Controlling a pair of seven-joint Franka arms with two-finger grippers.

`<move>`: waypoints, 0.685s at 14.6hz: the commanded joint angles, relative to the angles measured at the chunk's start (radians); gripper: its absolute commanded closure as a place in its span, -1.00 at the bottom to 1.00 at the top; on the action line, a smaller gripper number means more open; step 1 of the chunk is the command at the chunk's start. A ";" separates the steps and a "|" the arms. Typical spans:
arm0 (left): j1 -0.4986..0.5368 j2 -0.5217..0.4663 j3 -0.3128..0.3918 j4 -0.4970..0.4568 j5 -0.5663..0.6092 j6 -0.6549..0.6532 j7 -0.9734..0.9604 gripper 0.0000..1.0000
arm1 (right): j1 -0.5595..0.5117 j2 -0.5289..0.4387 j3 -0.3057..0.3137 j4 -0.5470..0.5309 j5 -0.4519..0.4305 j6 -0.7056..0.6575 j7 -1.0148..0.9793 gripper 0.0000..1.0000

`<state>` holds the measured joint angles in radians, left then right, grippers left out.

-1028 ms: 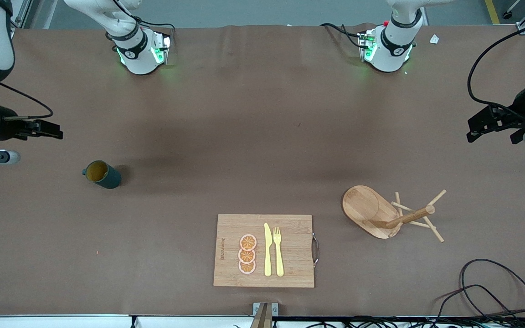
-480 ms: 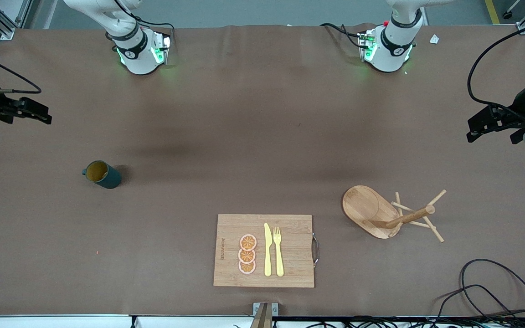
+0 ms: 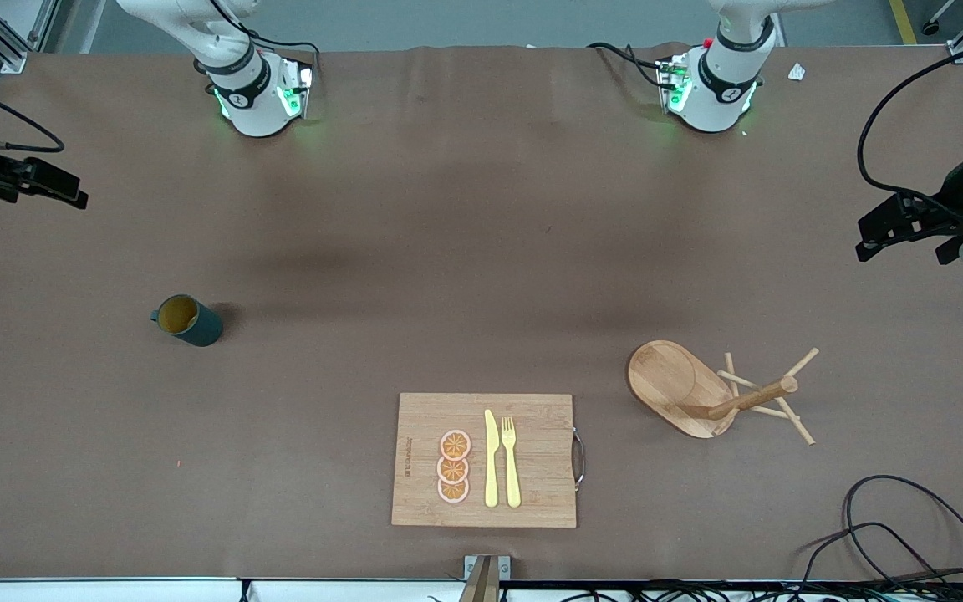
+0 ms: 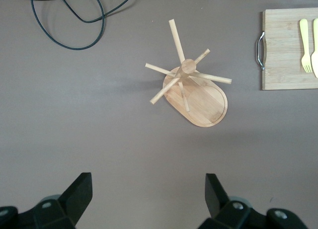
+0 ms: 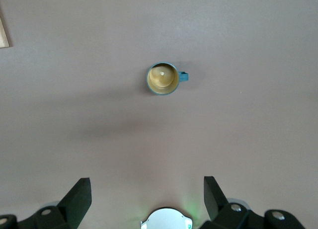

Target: Transfer cup from left to right arm and place

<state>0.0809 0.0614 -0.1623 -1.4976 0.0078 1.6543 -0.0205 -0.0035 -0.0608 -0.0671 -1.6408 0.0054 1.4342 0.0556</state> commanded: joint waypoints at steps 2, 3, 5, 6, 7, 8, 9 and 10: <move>0.004 -0.002 -0.002 0.000 -0.009 0.001 0.007 -1.00 | -0.007 -0.082 -0.003 -0.053 0.034 0.008 0.018 -1.00; 0.005 -0.002 -0.002 0.000 -0.009 0.001 0.007 -1.00 | -0.015 -0.082 -0.002 -0.054 0.042 0.015 0.015 -1.00; 0.005 -0.003 -0.002 0.000 -0.009 0.001 0.007 -1.00 | -0.021 -0.080 0.001 -0.056 0.044 0.046 0.007 -1.00; 0.005 -0.003 -0.002 0.000 -0.009 0.001 0.007 -1.00 | -0.021 -0.082 0.001 -0.057 0.044 0.048 0.006 -1.00; 0.005 -0.003 -0.002 0.000 -0.008 0.001 0.007 -1.00 | -0.021 -0.083 0.004 -0.062 0.044 0.048 0.004 -1.00; 0.005 -0.003 -0.002 0.000 -0.008 0.001 0.007 -1.00 | -0.021 -0.091 0.009 -0.065 0.042 0.048 0.003 -1.00; 0.005 -0.003 -0.002 0.000 -0.008 0.001 0.007 -1.00 | -0.021 -0.096 0.009 -0.074 0.041 0.051 0.000 -1.00; 0.005 -0.003 -0.002 0.000 -0.008 0.002 0.007 -1.00 | -0.020 -0.103 0.009 -0.080 0.039 0.060 -0.010 -1.00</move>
<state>0.0810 0.0614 -0.1623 -1.4977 0.0078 1.6543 -0.0205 -0.0084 -0.1165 -0.0725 -1.6716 0.0335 1.4693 0.0540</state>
